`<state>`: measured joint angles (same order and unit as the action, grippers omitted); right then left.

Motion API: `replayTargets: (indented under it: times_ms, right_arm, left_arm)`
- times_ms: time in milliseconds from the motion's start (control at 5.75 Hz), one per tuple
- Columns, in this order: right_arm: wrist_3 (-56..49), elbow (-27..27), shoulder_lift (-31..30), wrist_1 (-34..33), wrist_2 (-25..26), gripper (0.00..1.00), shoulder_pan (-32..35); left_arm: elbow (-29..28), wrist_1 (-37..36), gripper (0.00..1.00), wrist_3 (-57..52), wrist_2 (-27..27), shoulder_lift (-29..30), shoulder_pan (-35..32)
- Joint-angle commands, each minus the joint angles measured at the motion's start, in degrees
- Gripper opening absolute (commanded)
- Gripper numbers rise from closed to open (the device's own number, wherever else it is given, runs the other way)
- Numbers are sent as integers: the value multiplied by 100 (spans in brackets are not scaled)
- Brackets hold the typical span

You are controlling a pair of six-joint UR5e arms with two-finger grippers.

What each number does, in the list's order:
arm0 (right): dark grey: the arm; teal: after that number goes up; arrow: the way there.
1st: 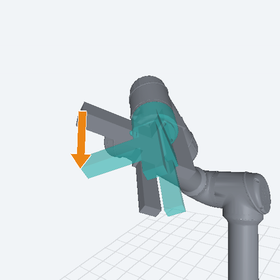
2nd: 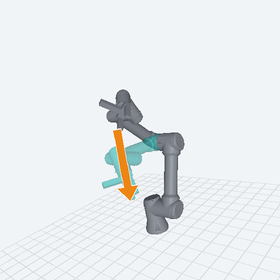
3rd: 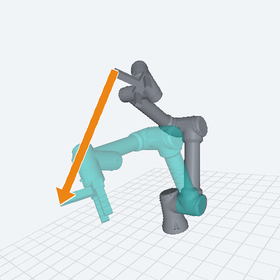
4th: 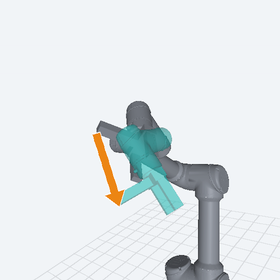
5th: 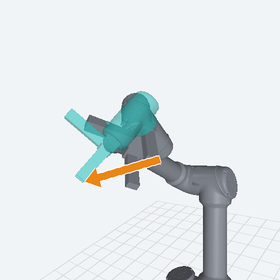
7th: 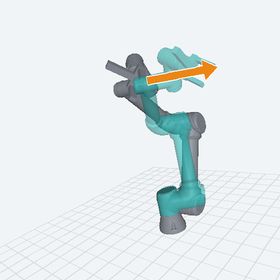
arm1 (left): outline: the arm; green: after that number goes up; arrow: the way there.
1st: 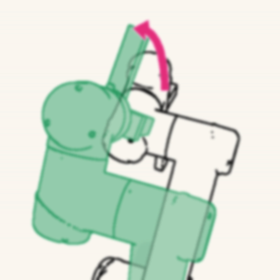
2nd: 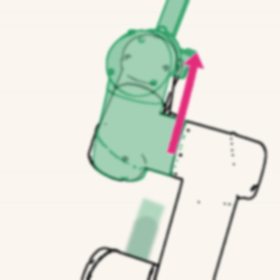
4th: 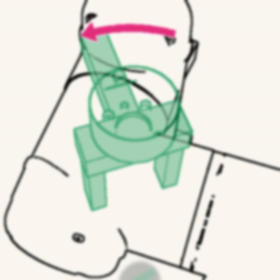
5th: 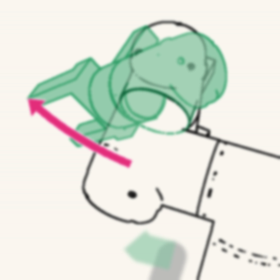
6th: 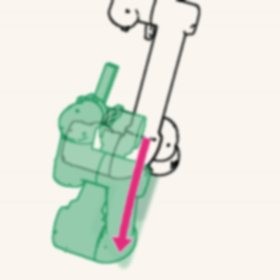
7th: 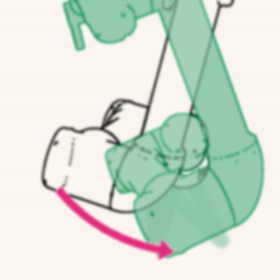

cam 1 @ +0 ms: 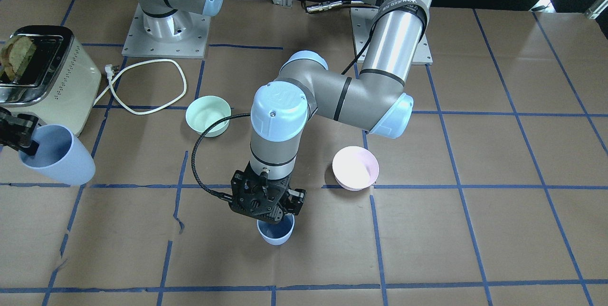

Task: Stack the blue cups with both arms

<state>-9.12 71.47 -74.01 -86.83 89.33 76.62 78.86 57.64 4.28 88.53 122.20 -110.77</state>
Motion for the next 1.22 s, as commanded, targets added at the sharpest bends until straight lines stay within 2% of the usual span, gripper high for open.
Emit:
replayTargets:
  times_ms: [0,348,696,870,1043]
  right_arm:
    - [635,-19,262,-499,6,8,579]
    - [1776,-10,588,-991,6,8,1247]
    - [2997,-62,887,-1519,6,8,2028]
    - [3604,-350,1123,-1556,-3,8,2450]
    - [4045,-727,1413,-1556,6,8,2768]
  left_arm:
    - [-19,1104,99,11,-2,-887,47]
    - [-46,2290,99,-6,-11,-1906,624]
    - [330,3267,99,-329,68,-2847,1483]
    - [437,3245,99,-262,16,-2886,1819]
    - [455,3253,99,-235,15,-2938,1883]
